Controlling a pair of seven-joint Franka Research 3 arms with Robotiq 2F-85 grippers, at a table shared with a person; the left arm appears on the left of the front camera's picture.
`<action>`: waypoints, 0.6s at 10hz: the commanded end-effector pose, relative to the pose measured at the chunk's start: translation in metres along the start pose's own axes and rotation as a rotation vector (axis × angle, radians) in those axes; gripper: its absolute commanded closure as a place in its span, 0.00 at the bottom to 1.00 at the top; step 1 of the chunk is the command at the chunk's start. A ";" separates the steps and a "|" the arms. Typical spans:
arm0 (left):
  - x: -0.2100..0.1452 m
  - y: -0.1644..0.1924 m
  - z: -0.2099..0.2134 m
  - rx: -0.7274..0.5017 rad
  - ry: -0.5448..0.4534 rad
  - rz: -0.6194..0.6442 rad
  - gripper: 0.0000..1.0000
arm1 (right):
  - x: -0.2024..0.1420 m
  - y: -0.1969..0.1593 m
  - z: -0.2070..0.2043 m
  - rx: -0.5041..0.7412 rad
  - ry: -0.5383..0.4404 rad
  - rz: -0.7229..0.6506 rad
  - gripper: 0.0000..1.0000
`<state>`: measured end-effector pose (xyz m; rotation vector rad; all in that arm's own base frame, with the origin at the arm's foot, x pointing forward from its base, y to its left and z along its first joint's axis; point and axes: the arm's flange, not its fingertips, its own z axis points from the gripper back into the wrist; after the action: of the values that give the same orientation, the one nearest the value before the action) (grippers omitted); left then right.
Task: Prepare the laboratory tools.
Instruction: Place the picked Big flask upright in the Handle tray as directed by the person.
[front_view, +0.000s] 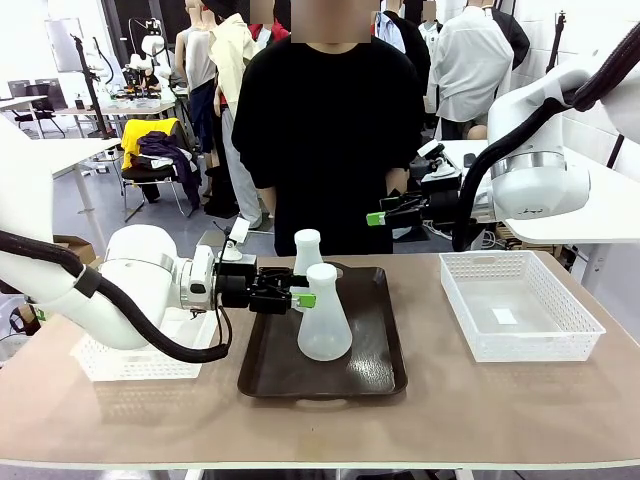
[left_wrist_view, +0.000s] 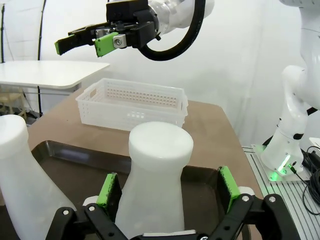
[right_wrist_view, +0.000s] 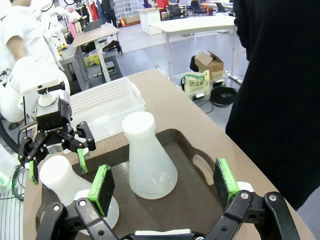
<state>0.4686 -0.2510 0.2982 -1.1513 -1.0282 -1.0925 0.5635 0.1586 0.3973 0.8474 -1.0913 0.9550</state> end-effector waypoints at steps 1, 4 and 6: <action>0.000 0.000 0.000 0.016 -0.006 -0.014 0.00 | 0.000 -0.001 0.000 0.005 0.010 -0.006 0.00; 0.000 0.000 0.000 0.016 -0.006 -0.014 0.00 | 0.000 -0.001 0.000 0.005 0.010 -0.006 0.00; 0.000 0.000 0.000 0.016 -0.006 -0.014 0.00 | 0.000 -0.001 0.000 0.005 0.010 -0.006 0.00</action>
<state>0.4686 -0.2510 0.2982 -1.1513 -1.0284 -1.0923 0.5635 0.1586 0.3973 0.8474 -1.0913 0.9550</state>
